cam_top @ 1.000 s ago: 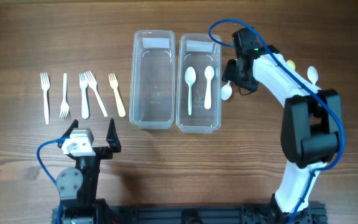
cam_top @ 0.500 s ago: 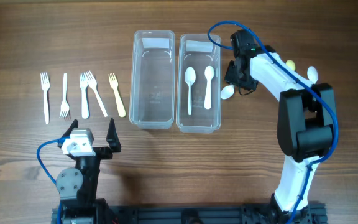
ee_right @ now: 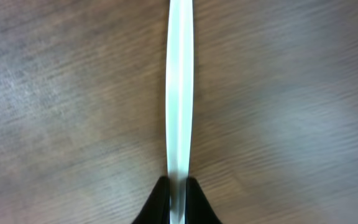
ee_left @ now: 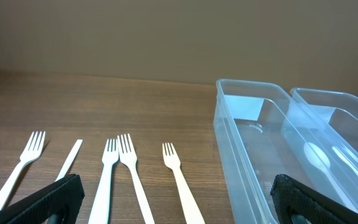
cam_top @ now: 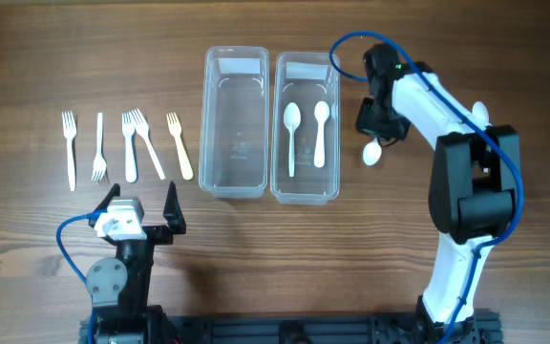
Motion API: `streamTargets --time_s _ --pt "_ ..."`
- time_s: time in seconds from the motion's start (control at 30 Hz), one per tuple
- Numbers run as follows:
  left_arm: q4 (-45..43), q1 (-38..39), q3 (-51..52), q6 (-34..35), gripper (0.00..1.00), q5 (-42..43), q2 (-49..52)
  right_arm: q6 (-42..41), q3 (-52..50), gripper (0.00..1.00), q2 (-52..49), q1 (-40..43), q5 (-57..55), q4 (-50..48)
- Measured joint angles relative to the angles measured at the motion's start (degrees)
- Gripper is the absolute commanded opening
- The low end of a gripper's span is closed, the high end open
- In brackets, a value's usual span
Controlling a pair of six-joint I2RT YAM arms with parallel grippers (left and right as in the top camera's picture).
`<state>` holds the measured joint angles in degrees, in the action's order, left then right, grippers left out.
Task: Pack container
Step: 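Lower the right gripper onto the thin white spoon and grasp it, then place the thin white spoon into the right container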
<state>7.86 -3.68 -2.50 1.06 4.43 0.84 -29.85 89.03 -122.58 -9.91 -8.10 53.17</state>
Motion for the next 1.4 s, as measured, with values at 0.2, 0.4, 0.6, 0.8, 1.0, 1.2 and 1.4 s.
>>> streamTargets --time_s 0.2,0.4,0.6,0.8,1.0,1.2,1.4 --pt "0.0 0.0 0.0 0.0 1.00 0.0 0.0 2.4 13.3 0.04 2.8 -0.2 -0.8 7.9" --pt "0.0 0.0 0.0 0.0 1.00 0.0 0.0 3.6 16.4 0.05 13.7 -6.1 1.5 8.3" --pt "0.0 0.0 0.0 0.0 1.00 0.0 0.0 3.8 14.9 0.05 12.8 -17.3 2.7 5.7" --pt "0.0 0.0 0.0 0.0 1.00 0.0 0.0 2.7 11.1 0.05 10.7 -20.5 2.5 2.9" --pt "0.0 0.0 0.0 0.0 1.00 0.0 0.0 2.1 9.9 0.50 7.9 -20.2 2.2 3.2" --pt "0.0 0.0 0.0 0.0 1.00 0.0 0.0 5.7 12.8 0.59 7.9 -19.7 0.9 8.7" --pt "0.0 0.0 0.0 0.0 1.00 0.0 0.0 10.8 16.1 0.77 13.0 -11.3 -6.7 18.0"
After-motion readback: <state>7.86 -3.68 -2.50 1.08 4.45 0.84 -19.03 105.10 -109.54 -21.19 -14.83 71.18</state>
